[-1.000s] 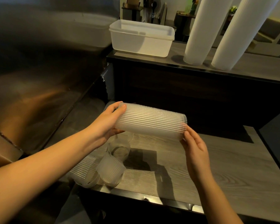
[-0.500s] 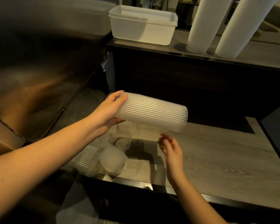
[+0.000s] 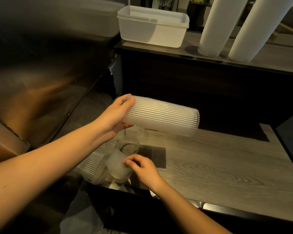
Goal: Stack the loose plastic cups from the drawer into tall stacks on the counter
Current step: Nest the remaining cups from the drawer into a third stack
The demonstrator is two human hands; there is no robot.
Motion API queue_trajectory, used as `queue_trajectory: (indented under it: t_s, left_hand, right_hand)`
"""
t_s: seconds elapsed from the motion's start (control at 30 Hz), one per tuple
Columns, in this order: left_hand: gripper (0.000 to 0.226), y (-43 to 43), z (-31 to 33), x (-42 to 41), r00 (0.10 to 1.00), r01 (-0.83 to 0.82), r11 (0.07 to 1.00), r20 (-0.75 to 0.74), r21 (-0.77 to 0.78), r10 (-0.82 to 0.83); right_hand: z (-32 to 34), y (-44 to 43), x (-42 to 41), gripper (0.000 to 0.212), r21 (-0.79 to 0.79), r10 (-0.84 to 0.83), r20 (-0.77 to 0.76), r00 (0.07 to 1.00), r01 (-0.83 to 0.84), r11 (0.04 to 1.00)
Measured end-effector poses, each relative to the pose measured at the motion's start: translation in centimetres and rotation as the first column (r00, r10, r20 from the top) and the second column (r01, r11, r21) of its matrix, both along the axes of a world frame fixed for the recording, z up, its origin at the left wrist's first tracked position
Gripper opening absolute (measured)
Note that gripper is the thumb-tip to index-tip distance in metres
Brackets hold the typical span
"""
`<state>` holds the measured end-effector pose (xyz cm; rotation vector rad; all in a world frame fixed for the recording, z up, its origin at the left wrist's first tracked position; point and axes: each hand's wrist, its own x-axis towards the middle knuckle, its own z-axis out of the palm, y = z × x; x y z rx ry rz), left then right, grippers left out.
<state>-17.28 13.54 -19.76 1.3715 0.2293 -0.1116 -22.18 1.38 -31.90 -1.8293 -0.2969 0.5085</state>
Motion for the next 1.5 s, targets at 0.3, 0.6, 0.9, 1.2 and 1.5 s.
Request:
queue_trajectory:
  t_s: [0.3,0.6,0.9,1.2,1.5]
  left_hand:
    - [0.032,0.1,0.1,0.2,1.000,-0.007,1.000,-0.009,-0.015,0.007]
    - [0.021,0.0,-0.2,0.1,1.000,-0.025,1.000,-0.003,-0.008,0.025]
    - [0.028,-0.1,-0.5,0.2,1.000,-0.006,1.000,-0.027,-0.024,0.006]
    - [0.039,0.0,-0.5,0.0,0.995,0.086,0.996,-0.045,-0.006,-0.086]
    - [0.036,0.3,-0.1,0.1,0.994,0.024,0.999,-0.108,-0.049,-0.029]
  right_hand:
    - [1.6,-5.3,0.6,0.022,0.337,-0.329,-0.137,0.934,0.356,0.872]
    - [2.9,-12.4,2.5,0.021,0.521,-0.722,-0.272,0.636,0.728,0.445]
    - [7.4,-12.7,3.7,0.023,0.661,-0.704,-0.242,0.668,0.645,0.385]
    - [7.7,-10.9,2.5,0.028,0.551,-0.615,-0.012,0.789,0.518,0.654]
    - [7.4,-10.0,2.7,0.029,0.567,-0.506,0.015,0.863,0.409,0.715]
